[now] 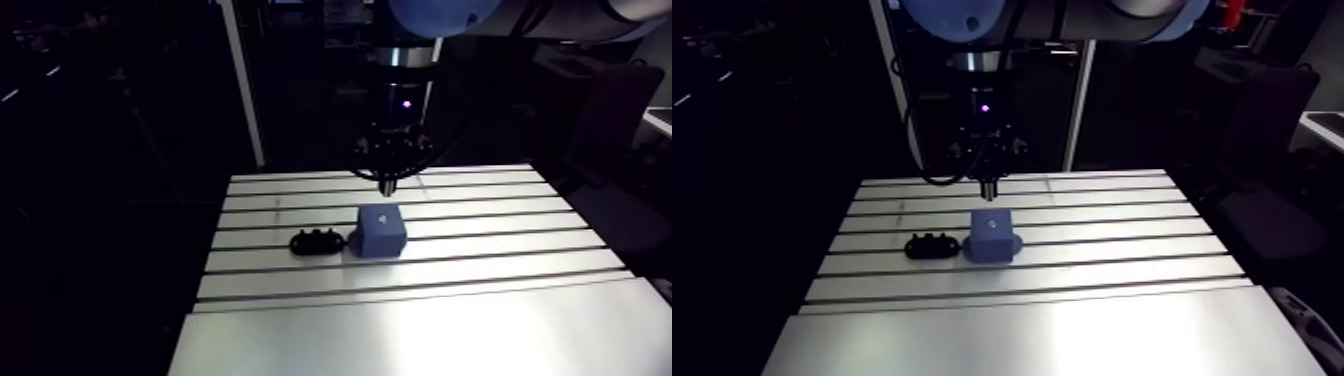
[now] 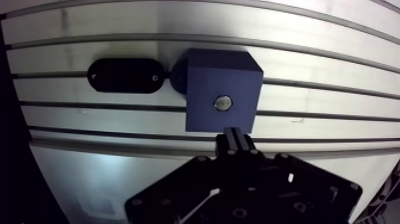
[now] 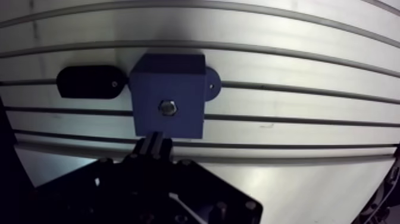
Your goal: Pick up the M10 bolt and insert it into the hex recess until seated.
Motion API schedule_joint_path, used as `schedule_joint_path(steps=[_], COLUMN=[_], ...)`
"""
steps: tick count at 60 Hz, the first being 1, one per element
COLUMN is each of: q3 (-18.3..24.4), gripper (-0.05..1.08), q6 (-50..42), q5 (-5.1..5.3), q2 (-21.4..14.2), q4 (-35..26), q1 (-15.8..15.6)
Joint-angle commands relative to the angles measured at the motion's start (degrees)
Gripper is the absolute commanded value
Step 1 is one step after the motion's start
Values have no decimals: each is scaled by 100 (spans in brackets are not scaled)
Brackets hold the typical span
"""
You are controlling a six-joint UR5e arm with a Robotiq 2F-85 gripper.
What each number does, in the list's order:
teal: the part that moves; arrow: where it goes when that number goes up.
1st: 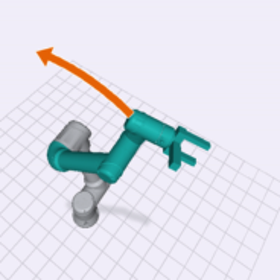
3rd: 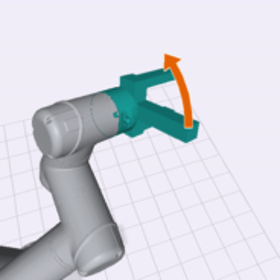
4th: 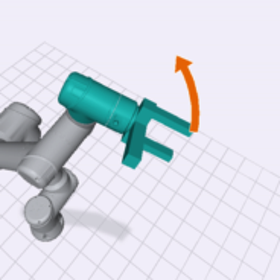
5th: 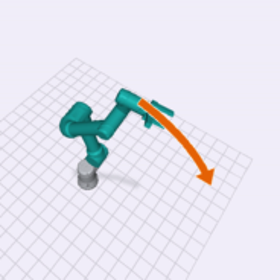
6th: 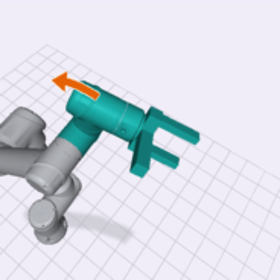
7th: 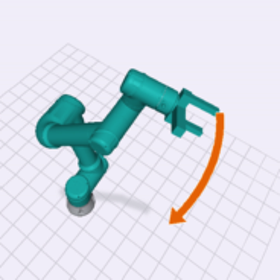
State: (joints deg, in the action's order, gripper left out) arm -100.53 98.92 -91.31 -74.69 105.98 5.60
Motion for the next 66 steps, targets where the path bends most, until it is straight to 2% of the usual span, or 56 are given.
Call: schedule_joint_path(steps=[1,2,3,6,11,15,18,26,38,42,49,66], q3=[133,133,149,144,159,177,203,246,436,651,891,1383], gripper=[42,42,6,1,0,0,0,0,1,0,0,1], q6=[-1,-1,-7,-24,-26,-41,-83,-137,-197,-288,-290,-290], q5=[-29,-29,-39,-9,19,5,-62,-67,0,20,38,12], q2=[-169,-169,-187,-214,-233,-242,-250,-386,-596,-654,-734,-751], q4=[-278,-278,-306,-293,-293,-284,-292,-267,-382,-721,-924,-1511], q1=[-22,-22,-23,-23,-31,-25,-24,-23,-23,-40,-107,-191])
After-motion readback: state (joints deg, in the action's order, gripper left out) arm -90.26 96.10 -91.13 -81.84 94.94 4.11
